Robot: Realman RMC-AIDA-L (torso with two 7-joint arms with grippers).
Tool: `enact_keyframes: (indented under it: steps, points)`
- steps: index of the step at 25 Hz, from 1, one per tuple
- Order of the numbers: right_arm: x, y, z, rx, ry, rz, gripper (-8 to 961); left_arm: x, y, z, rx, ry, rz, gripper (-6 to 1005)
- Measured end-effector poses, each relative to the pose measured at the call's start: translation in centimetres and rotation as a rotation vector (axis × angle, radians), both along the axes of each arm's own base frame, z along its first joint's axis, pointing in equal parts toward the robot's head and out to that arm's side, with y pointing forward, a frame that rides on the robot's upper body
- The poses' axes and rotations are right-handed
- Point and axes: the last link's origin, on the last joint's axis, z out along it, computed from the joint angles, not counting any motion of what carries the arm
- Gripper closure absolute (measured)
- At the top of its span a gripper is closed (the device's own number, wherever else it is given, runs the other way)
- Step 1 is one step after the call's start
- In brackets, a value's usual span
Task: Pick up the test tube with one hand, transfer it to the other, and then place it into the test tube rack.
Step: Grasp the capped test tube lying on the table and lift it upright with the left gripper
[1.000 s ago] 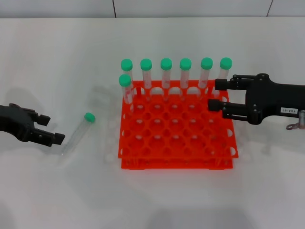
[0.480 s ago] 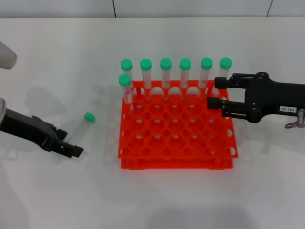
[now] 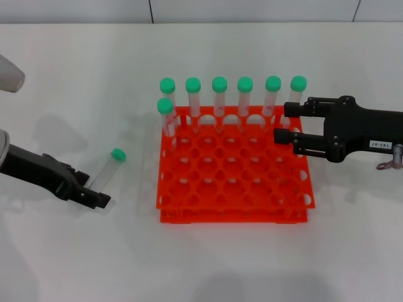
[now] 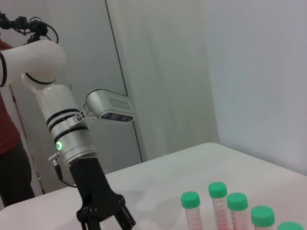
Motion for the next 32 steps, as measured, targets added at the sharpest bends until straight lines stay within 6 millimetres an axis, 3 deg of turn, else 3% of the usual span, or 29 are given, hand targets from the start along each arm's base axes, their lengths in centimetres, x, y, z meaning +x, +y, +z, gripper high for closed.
enact_keyframes:
  steps: [5,10,16,32]
  points:
    - [0.0,0.0,0.0,0.0,0.0,0.0,378,0.1,0.1,0.1,0.0,-0.001,-0.003,138]
    - [0.1,-0.1,0.0,0.0,0.0,-0.002,378,0.1,0.1,0.3,-0.006,0.003,-0.003,303]
    - [0.1,-0.1,0.0,0.0,0.0,-0.002,379,0.2,0.0,0.7,-0.018,0.005,-0.007,419]
    - [0.1,0.0,0.0,-0.002,0.001,-0.002,379,-0.1,0.1,1.2,-0.024,0.035,-0.001,431]
